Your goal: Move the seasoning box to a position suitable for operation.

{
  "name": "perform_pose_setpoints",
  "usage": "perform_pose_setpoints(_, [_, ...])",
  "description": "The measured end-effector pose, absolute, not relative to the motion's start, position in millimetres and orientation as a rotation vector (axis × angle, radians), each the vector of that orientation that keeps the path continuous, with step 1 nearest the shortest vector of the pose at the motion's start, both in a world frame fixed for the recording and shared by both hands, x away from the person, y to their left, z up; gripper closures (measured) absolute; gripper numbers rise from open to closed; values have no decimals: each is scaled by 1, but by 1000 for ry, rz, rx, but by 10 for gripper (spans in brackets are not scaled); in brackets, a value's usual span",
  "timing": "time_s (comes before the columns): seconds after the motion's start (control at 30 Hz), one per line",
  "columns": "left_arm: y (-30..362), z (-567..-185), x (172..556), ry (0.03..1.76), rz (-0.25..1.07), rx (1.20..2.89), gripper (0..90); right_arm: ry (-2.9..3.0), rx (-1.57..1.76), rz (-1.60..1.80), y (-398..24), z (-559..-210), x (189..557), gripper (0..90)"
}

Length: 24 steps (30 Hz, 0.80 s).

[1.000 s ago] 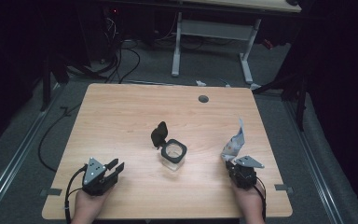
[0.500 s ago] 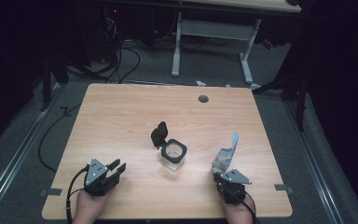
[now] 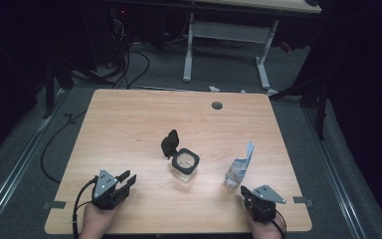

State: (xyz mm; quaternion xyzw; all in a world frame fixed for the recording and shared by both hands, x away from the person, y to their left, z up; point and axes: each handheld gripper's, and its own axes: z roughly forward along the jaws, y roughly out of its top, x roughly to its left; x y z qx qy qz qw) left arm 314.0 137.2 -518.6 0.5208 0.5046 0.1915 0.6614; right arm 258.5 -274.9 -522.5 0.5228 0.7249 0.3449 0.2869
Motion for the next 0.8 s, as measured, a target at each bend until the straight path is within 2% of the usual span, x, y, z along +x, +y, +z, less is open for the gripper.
perform_pose_setpoints(0.33, [142, -520, 314, 1148, 432, 1171, 679, 1918, 1430, 890, -284, -521, 287, 900])
perform_pose_setpoints(0.8, [142, -520, 314, 1153, 431, 1169, 679, 1975, 1361, 913, -262, -524, 274, 900])
